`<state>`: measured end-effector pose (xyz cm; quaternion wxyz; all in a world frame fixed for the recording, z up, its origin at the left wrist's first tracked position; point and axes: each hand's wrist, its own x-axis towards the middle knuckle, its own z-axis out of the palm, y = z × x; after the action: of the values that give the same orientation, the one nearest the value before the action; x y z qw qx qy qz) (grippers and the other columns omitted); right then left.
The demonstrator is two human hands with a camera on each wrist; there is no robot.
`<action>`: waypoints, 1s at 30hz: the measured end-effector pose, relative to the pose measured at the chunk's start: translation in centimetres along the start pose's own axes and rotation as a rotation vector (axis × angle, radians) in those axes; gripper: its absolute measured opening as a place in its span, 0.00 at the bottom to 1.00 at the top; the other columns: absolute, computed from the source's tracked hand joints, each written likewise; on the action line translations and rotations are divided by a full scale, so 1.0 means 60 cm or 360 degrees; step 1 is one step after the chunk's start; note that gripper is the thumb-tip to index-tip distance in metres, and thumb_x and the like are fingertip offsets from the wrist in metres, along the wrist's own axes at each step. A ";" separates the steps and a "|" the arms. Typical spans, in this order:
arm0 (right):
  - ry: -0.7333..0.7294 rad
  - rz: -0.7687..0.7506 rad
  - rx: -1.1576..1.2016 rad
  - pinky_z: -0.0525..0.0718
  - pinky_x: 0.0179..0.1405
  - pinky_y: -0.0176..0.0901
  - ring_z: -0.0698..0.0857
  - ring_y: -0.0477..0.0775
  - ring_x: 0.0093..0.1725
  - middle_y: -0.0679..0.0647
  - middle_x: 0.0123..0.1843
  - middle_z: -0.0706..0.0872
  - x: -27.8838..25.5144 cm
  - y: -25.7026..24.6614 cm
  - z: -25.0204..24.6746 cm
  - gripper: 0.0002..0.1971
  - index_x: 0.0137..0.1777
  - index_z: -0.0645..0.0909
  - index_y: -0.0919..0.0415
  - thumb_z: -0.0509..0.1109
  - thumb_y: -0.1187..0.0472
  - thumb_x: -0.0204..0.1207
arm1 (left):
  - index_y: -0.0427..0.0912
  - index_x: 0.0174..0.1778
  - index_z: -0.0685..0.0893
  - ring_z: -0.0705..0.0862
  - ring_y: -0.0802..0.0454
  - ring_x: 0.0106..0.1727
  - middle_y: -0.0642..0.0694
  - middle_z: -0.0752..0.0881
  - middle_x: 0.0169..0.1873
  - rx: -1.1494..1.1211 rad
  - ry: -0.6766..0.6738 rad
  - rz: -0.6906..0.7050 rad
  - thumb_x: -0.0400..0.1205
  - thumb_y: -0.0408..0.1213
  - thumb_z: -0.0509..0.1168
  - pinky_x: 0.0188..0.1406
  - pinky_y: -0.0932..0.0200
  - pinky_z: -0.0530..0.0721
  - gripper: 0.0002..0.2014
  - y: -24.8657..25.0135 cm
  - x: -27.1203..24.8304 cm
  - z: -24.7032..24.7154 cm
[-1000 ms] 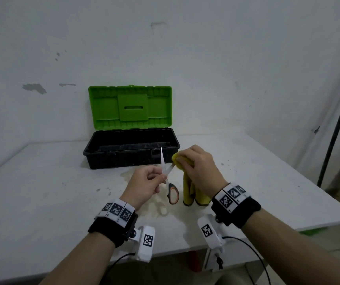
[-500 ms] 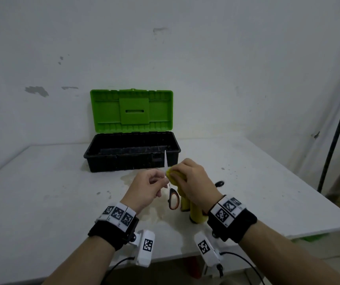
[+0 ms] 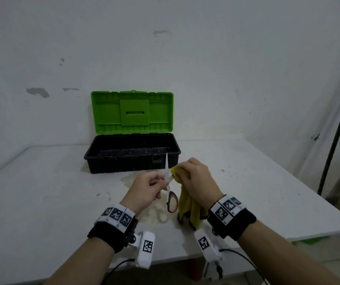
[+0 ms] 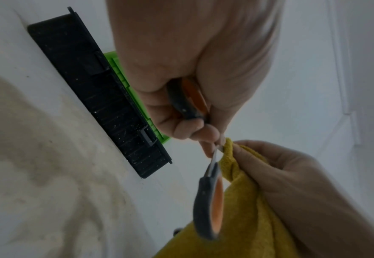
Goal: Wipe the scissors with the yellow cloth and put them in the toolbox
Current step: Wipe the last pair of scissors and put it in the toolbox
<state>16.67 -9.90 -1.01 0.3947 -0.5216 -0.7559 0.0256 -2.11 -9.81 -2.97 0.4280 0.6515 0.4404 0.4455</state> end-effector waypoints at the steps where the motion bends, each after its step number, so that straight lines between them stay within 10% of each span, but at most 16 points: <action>1: 0.0058 0.0066 -0.0030 0.84 0.49 0.47 0.81 0.48 0.45 0.48 0.47 0.80 0.009 0.008 -0.007 0.07 0.54 0.87 0.54 0.68 0.56 0.82 | 0.42 0.47 0.87 0.81 0.55 0.28 0.43 0.91 0.35 -0.0005 0.0006 -0.0004 0.84 0.33 0.69 0.28 0.65 0.79 0.02 -0.001 -0.002 -0.001; 10: -0.0016 -0.0193 0.0061 0.84 0.45 0.48 0.83 0.52 0.44 0.52 0.48 0.81 -0.026 -0.016 0.011 0.06 0.54 0.87 0.55 0.70 0.57 0.81 | 0.38 0.52 0.88 0.80 0.54 0.29 0.44 0.90 0.35 -0.0144 -0.0015 -0.0088 0.86 0.32 0.67 0.28 0.62 0.78 0.05 -0.001 0.004 0.002; 30: 0.0146 0.0208 -0.0025 0.80 0.50 0.36 0.81 0.48 0.47 0.49 0.47 0.83 0.018 0.023 -0.026 0.07 0.53 0.87 0.54 0.69 0.56 0.81 | 0.41 0.49 0.88 0.81 0.57 0.28 0.44 0.90 0.36 -0.0121 0.0003 -0.0253 0.85 0.32 0.69 0.27 0.62 0.79 0.03 -0.010 -0.006 0.000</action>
<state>18.54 -8.95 0.06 0.4224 -0.5736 -0.7015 0.0214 -2.29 -9.98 -3.63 0.4860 0.5973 0.4739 0.4272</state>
